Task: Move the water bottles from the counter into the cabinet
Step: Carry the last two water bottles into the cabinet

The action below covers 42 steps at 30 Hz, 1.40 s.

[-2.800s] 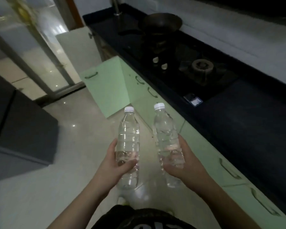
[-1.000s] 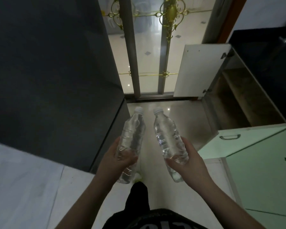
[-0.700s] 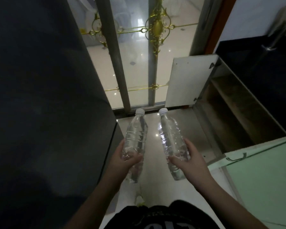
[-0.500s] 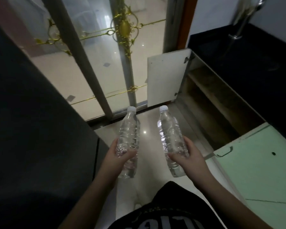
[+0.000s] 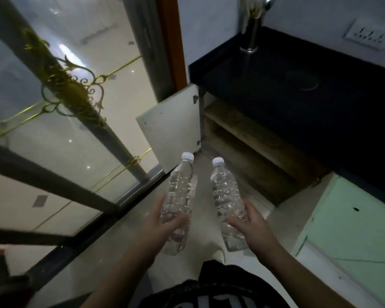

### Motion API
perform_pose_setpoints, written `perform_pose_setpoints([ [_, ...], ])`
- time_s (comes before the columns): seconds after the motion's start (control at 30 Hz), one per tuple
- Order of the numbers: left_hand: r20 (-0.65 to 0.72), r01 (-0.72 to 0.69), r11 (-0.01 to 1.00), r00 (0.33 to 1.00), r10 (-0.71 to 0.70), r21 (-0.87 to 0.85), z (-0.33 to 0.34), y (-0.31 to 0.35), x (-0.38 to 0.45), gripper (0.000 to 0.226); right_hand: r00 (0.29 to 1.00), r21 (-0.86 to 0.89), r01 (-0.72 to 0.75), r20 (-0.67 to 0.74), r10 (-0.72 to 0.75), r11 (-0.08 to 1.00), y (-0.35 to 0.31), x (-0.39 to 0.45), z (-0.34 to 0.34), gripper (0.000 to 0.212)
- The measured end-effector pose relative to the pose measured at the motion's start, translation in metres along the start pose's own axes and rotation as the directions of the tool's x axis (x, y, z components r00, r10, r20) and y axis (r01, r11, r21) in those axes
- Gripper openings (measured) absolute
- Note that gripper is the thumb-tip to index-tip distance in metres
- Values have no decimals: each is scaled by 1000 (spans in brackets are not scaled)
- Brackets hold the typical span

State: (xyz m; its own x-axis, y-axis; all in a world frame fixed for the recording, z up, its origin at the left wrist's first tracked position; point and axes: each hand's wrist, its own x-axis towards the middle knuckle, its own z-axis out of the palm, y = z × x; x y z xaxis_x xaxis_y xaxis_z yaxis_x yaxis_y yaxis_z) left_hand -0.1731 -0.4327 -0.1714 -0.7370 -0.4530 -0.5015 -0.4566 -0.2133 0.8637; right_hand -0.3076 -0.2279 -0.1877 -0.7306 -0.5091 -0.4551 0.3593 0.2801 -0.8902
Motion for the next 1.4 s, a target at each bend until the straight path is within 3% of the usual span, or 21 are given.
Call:
perform_pose_setpoints([
  [0.13,27,16,1000,1000,-16,-6,5,19,46,56,999,12,-14,-36,15,1000,-22,32,-2,39],
  [0.47,288,41,996,955,-63,82,-24,54,181,54,969,25,-60,-239,64,998,-41,104,24,46],
  [0.7,492,137,983,852,-179,120,-75,79,282,47,913,306,-83,-358,195,948,-50,176,95,44],
  [0.87,564,173,963,783,-263,208,-94,95,327,43,882,314,-66,-426,202,947,-68,204,109,55],
  [0.97,599,137,951,750,-282,276,-93,98,350,53,866,303,-66,-456,205,951,-69,213,99,59],
  [1.23,595,193,908,701,-393,373,-39,49,436,73,811,369,-50,-527,253,928,-6,273,61,57],
  [1.4,597,12,906,748,-290,424,15,7,503,72,764,418,8,-589,264,908,54,333,31,66],
])
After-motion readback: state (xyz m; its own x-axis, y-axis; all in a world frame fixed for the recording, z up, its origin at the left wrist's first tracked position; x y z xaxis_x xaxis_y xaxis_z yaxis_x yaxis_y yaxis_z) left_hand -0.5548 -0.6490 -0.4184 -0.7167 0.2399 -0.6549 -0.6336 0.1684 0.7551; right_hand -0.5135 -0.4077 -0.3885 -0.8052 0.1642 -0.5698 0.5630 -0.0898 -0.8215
